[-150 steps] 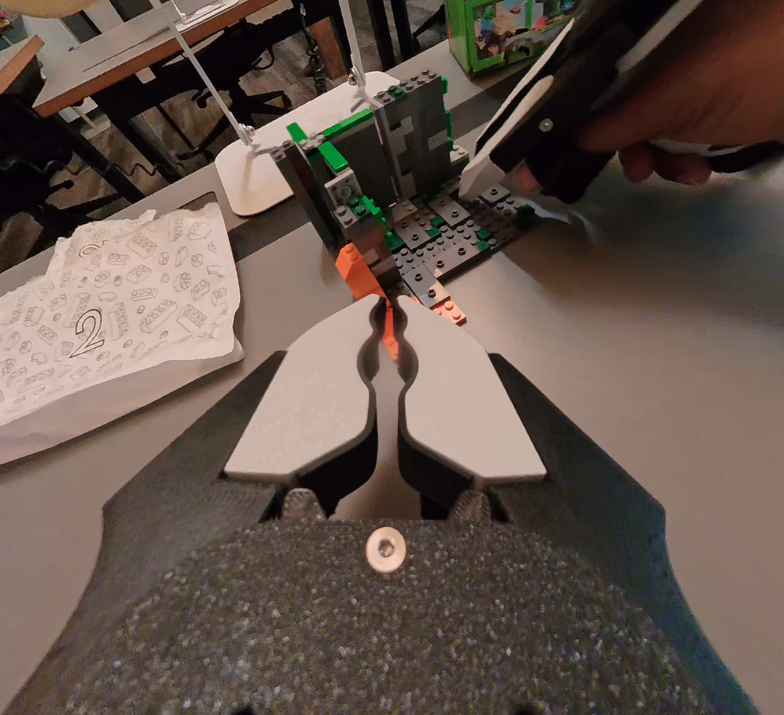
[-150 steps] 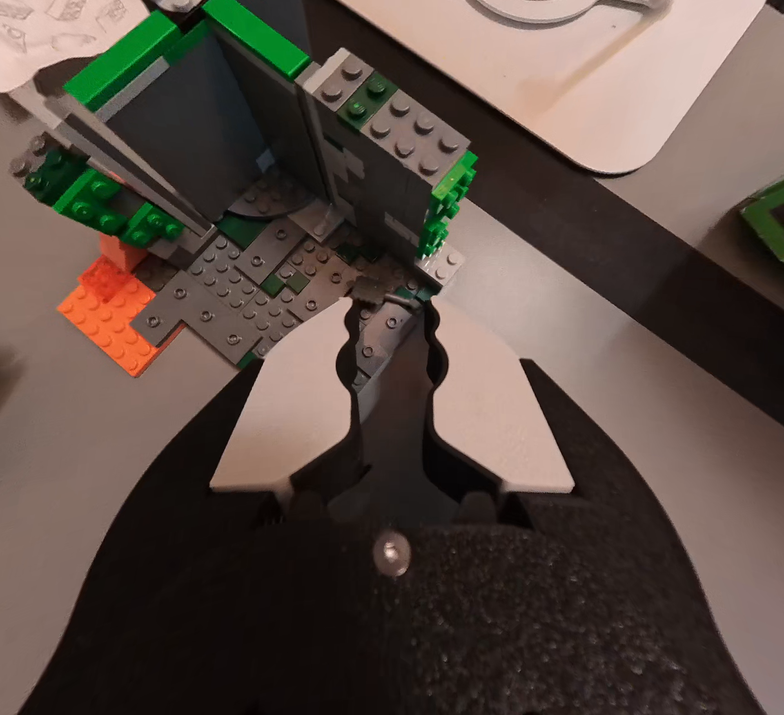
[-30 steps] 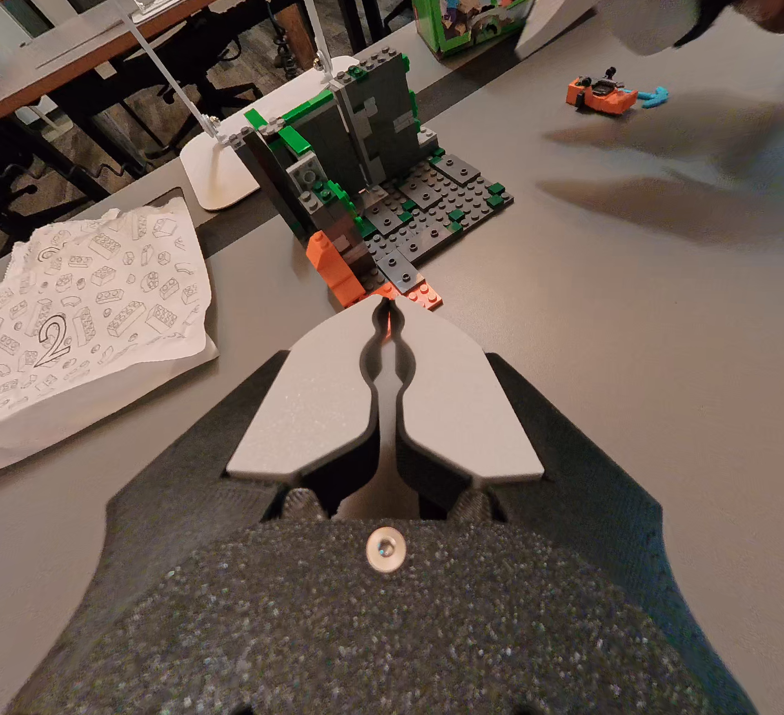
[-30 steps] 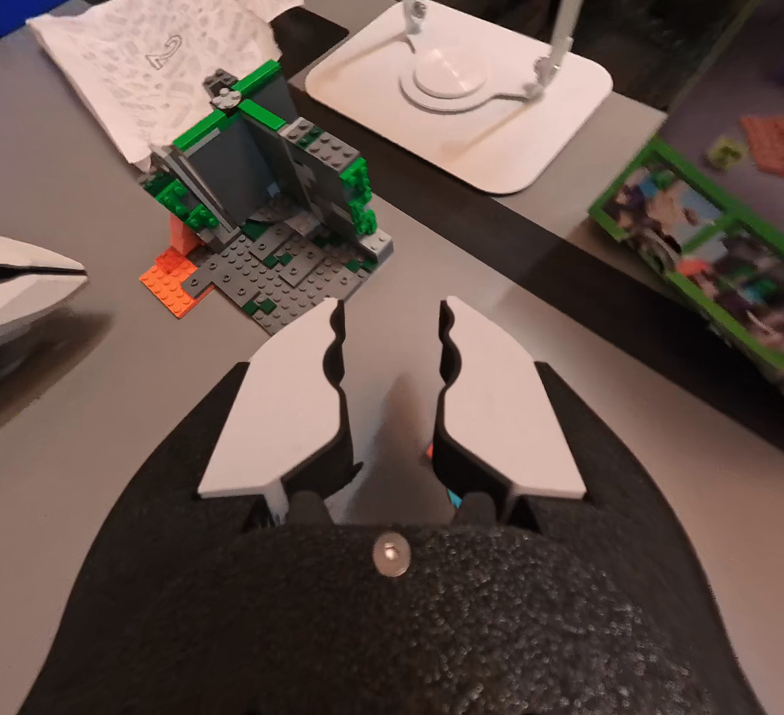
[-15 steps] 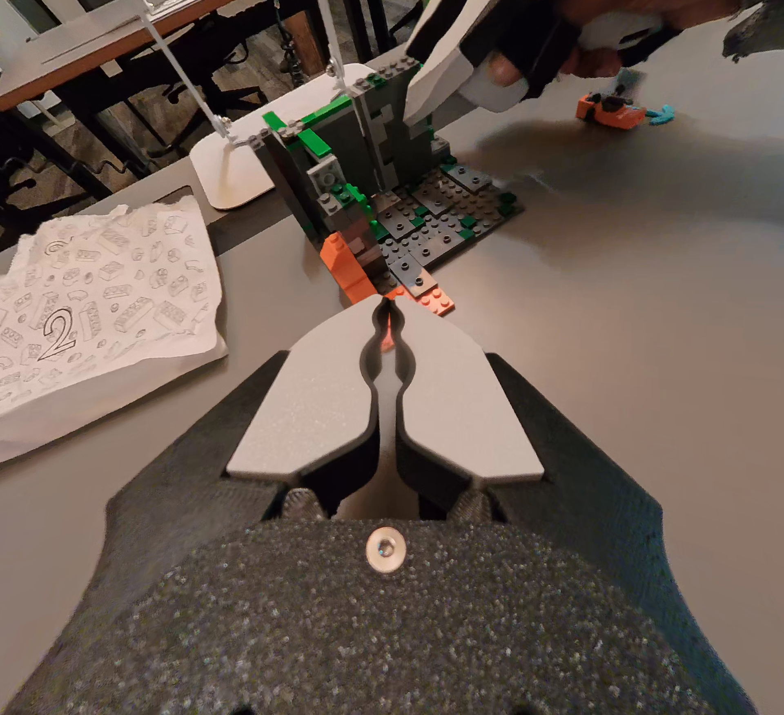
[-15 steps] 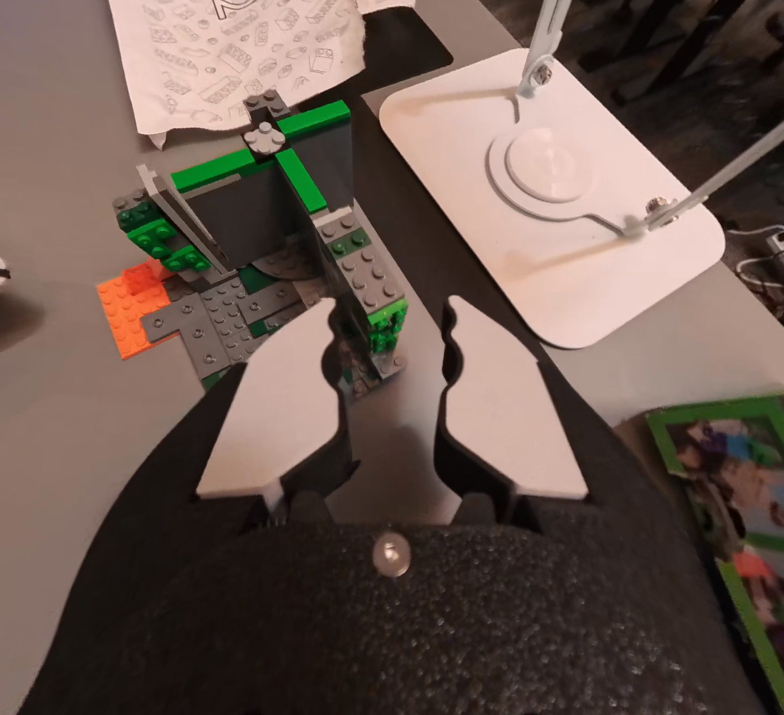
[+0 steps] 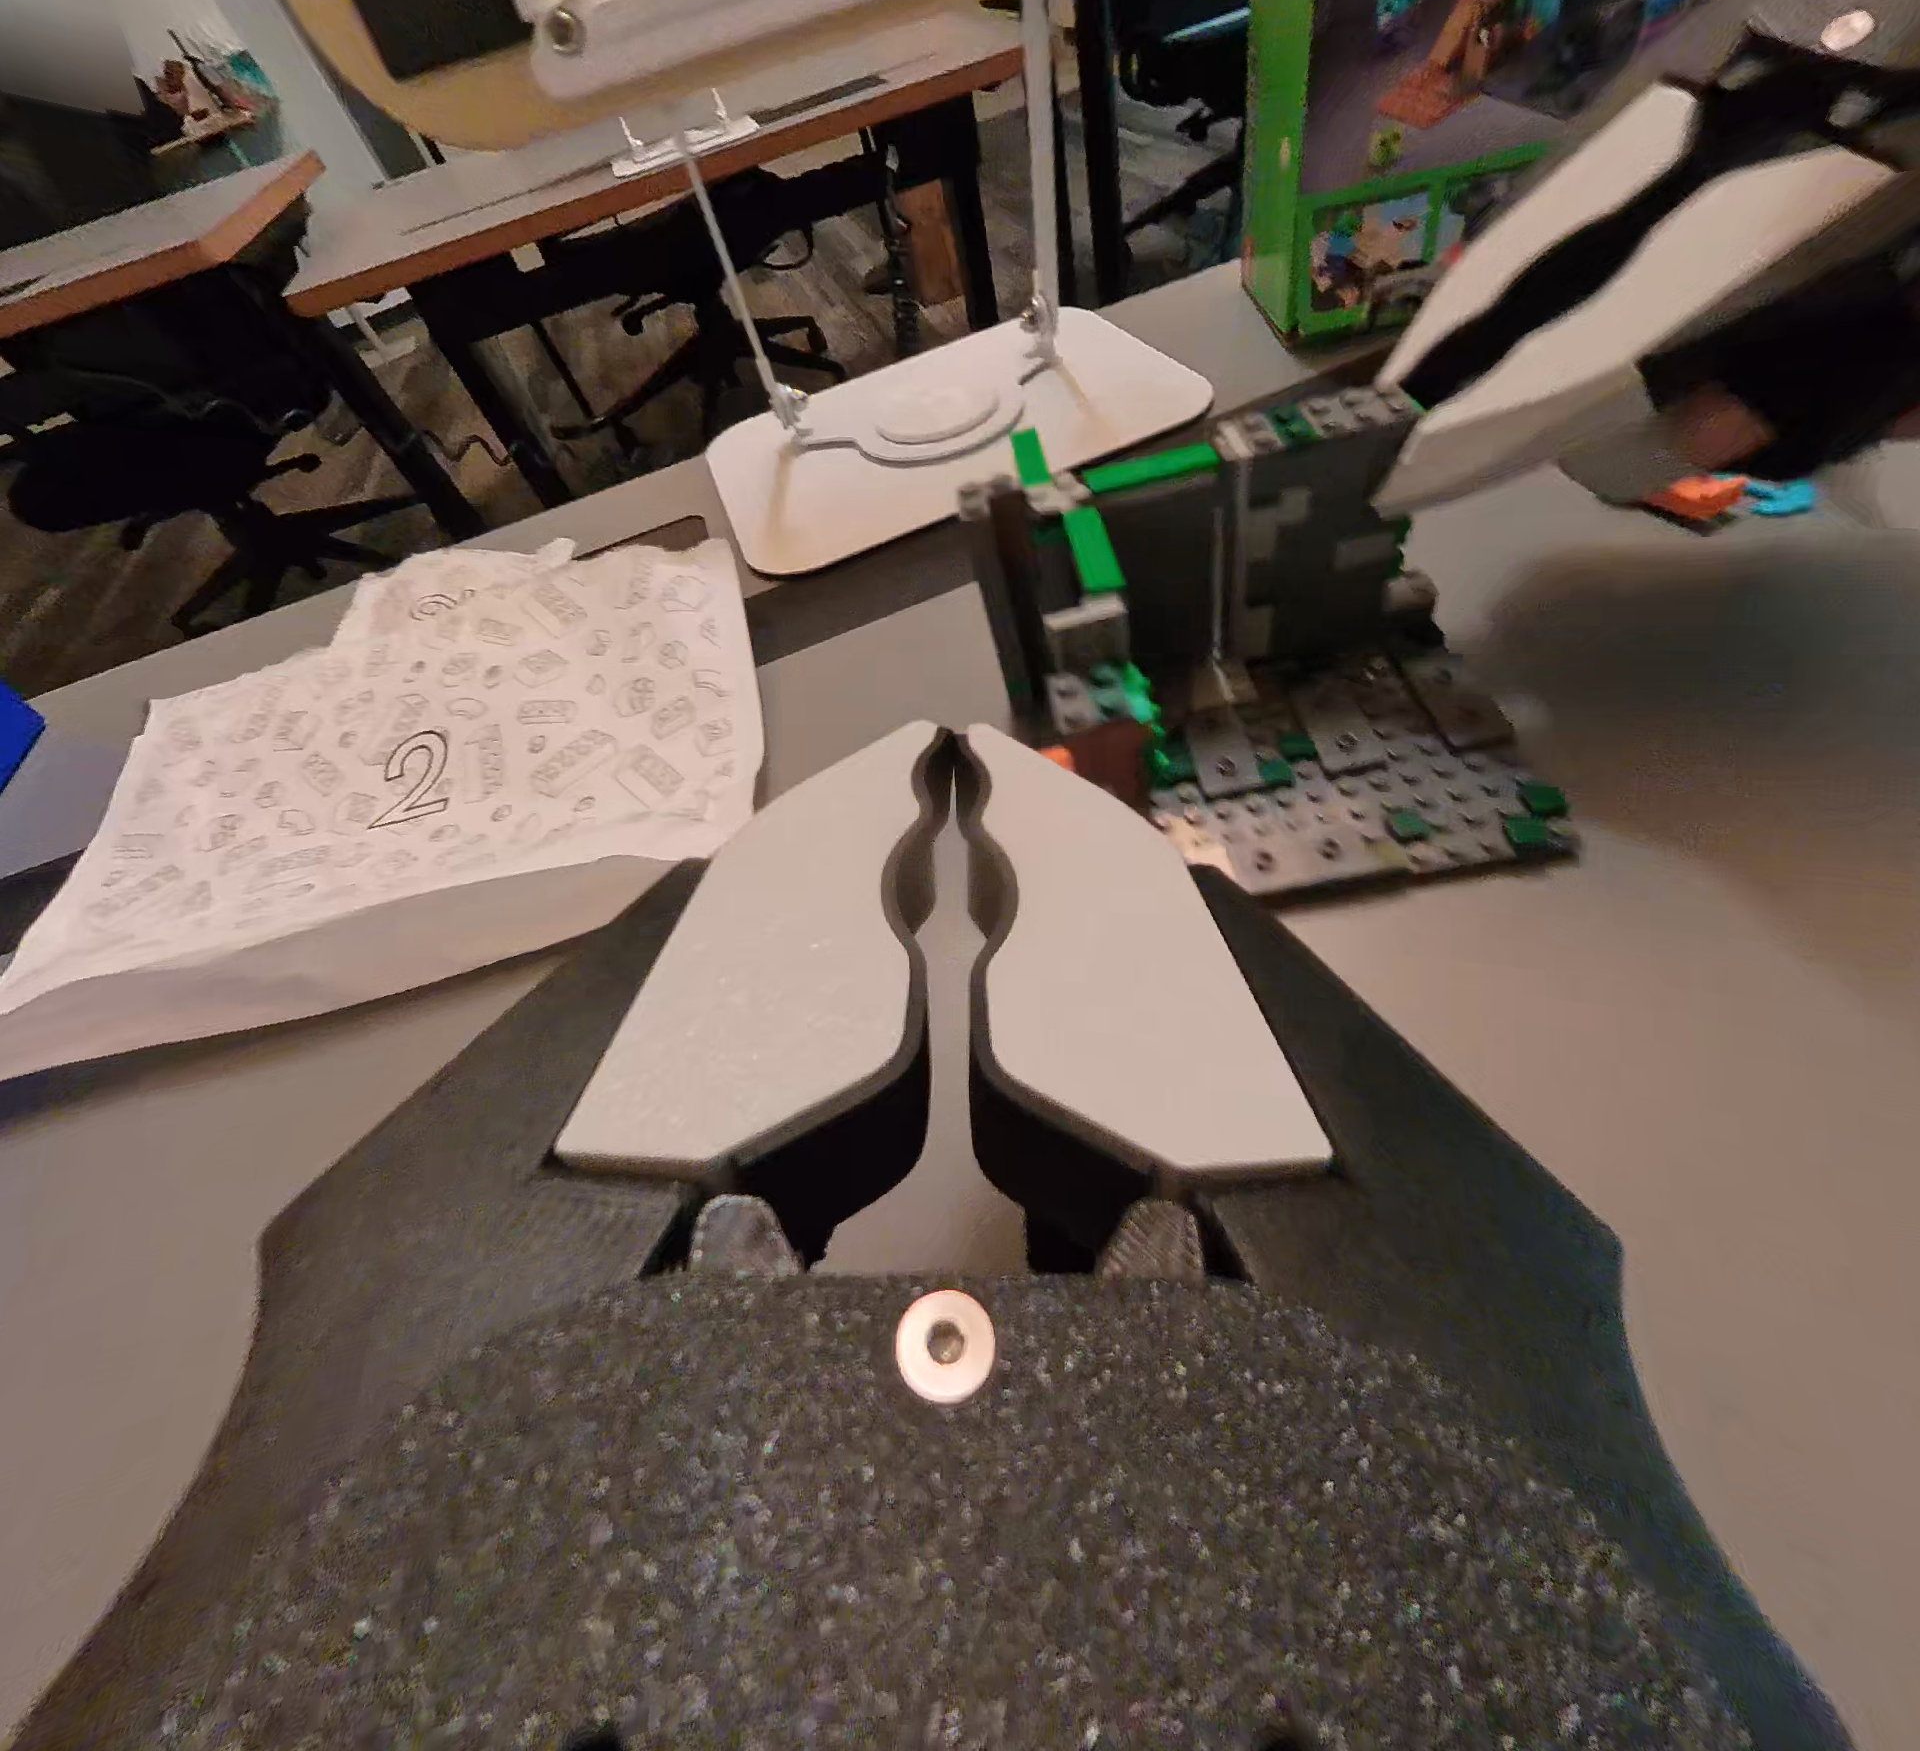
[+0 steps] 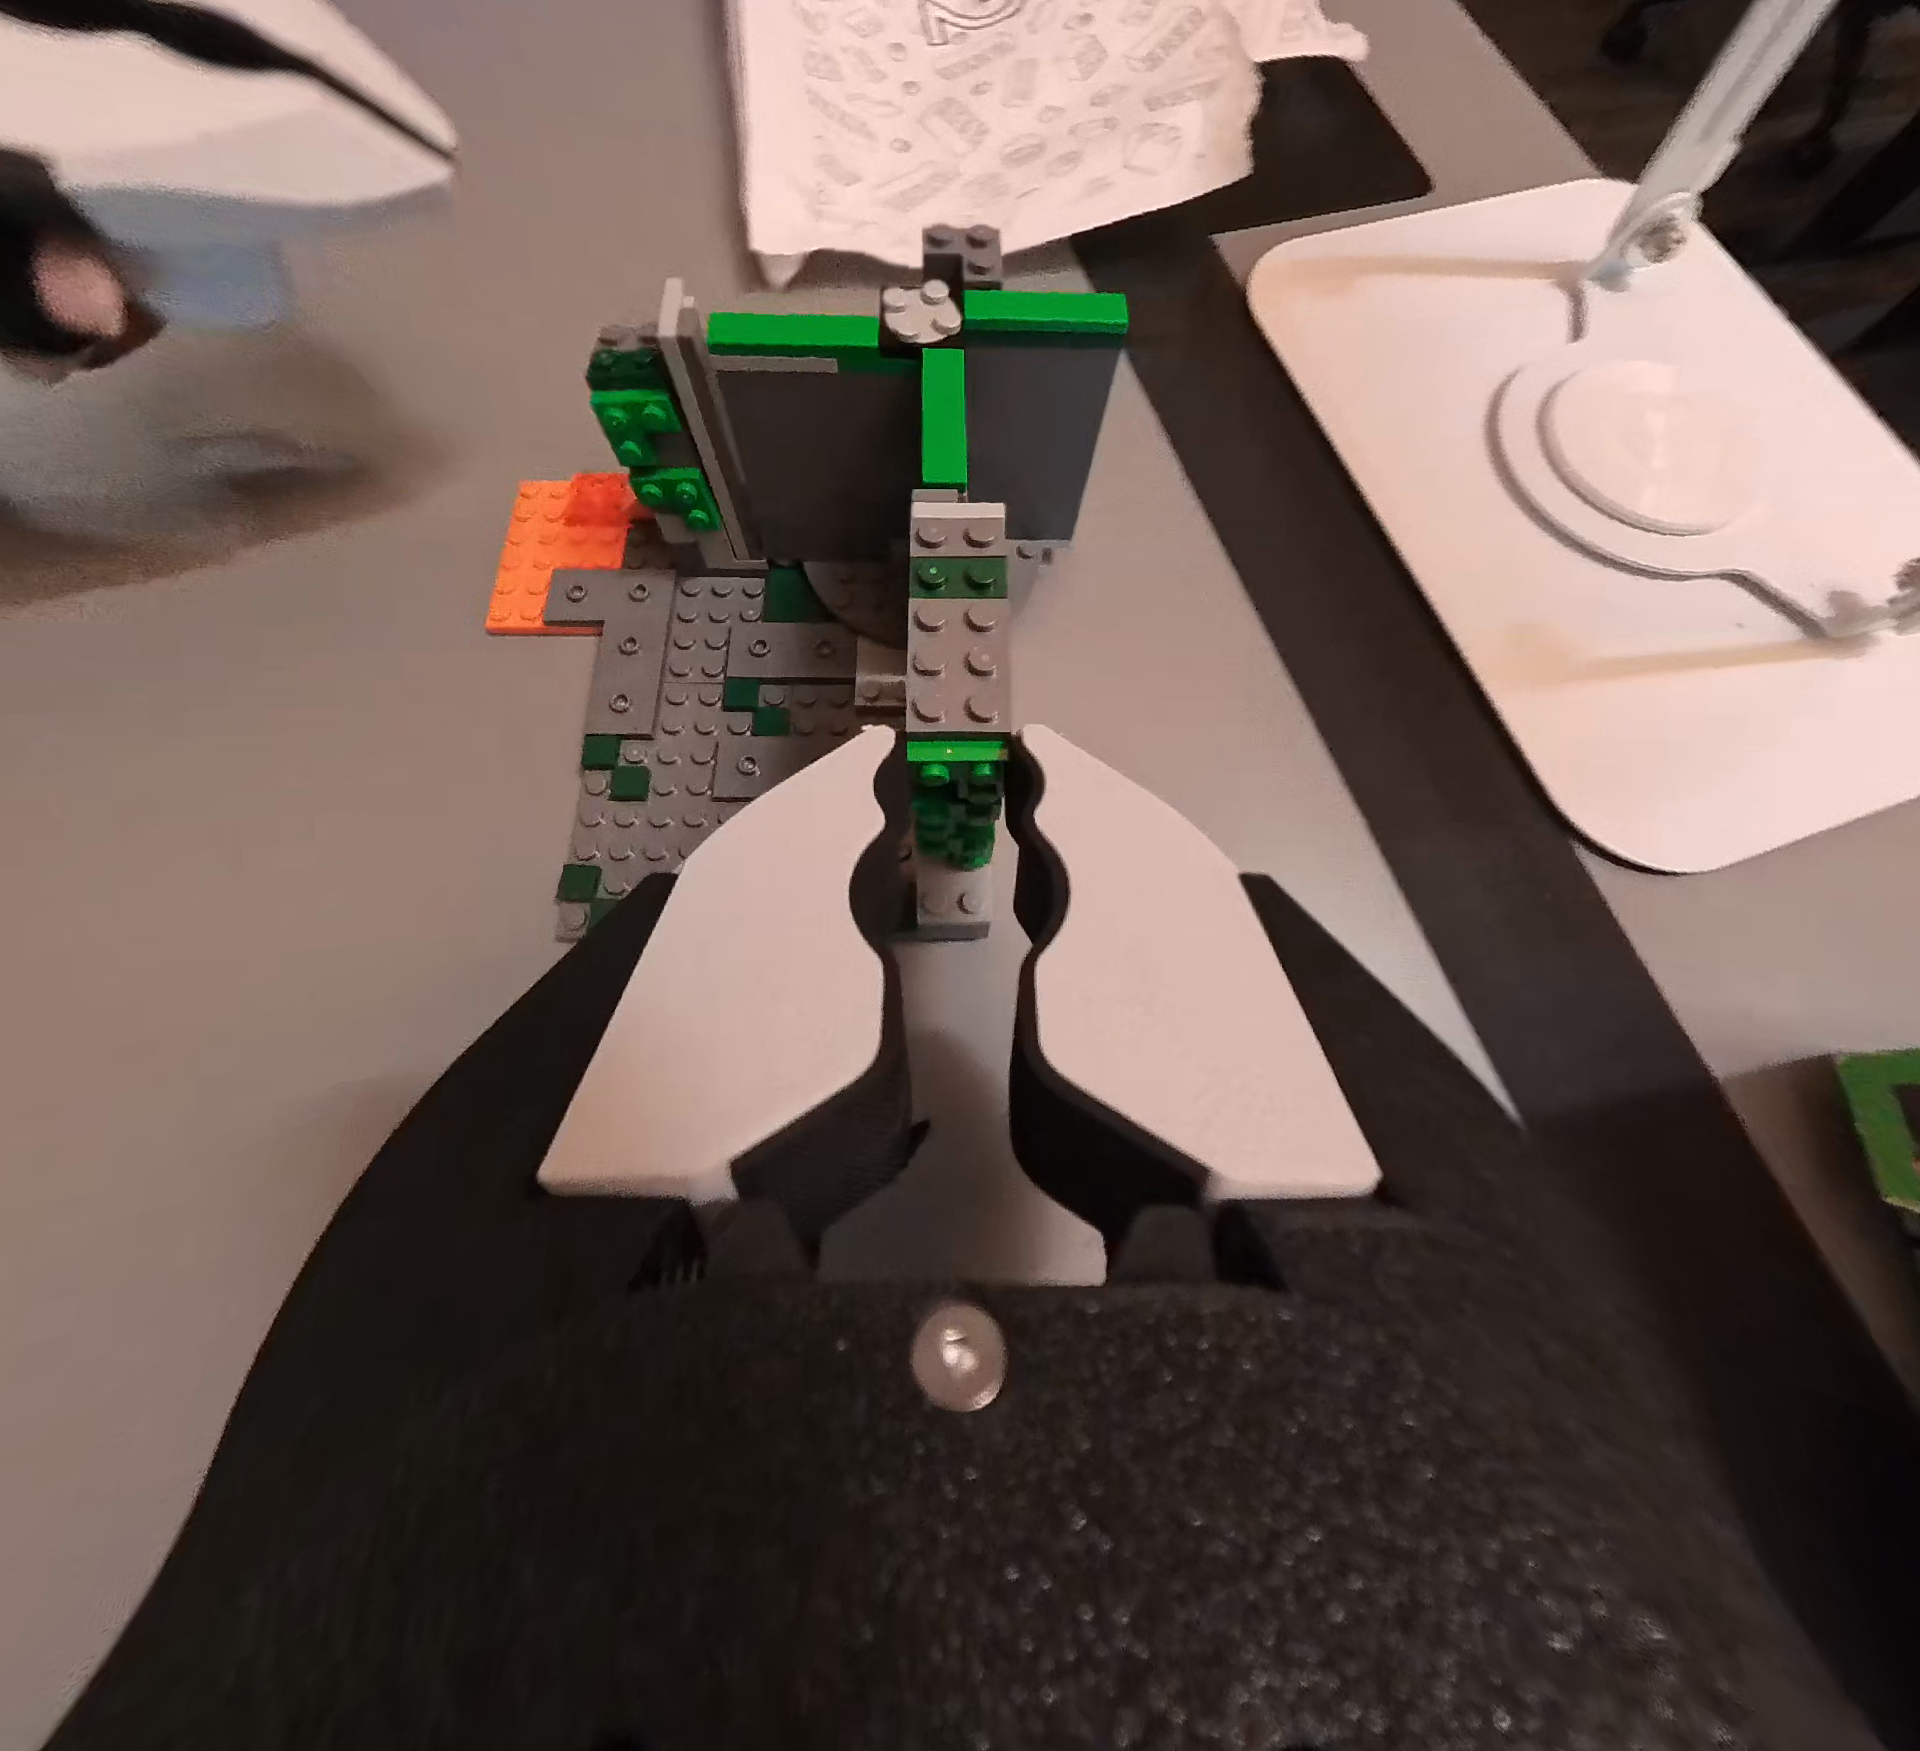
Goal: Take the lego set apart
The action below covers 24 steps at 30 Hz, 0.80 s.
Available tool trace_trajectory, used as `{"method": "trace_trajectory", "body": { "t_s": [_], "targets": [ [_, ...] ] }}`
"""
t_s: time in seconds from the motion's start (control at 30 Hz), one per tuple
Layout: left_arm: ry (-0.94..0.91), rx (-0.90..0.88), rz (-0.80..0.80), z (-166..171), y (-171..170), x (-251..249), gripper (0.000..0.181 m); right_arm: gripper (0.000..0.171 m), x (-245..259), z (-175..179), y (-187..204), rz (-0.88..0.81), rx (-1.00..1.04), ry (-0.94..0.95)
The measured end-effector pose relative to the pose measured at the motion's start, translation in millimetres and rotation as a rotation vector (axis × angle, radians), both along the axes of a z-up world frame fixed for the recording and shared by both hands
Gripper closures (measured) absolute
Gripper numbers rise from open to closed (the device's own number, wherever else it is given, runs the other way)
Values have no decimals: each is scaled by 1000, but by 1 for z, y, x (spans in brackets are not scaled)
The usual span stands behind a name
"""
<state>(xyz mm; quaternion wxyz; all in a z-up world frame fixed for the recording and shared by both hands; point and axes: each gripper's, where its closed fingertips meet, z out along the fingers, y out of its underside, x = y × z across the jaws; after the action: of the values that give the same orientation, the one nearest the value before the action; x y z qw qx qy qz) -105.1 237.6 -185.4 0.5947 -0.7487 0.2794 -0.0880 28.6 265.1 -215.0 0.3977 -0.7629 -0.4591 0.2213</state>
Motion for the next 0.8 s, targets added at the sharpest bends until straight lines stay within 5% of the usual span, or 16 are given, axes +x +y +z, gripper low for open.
{"method": "trace_trajectory", "body": {
  "t_s": [0.37, 0.8],
  "targets": [
    [-2, -28, -2, -2, -3, -4, 181, 154, -14, -2, -72, 274, -34, 59],
    [17, -37, -40, -6, -12, 10, 181, 153, 0, -1, -59, 141, 67, 30]
  ]
}}
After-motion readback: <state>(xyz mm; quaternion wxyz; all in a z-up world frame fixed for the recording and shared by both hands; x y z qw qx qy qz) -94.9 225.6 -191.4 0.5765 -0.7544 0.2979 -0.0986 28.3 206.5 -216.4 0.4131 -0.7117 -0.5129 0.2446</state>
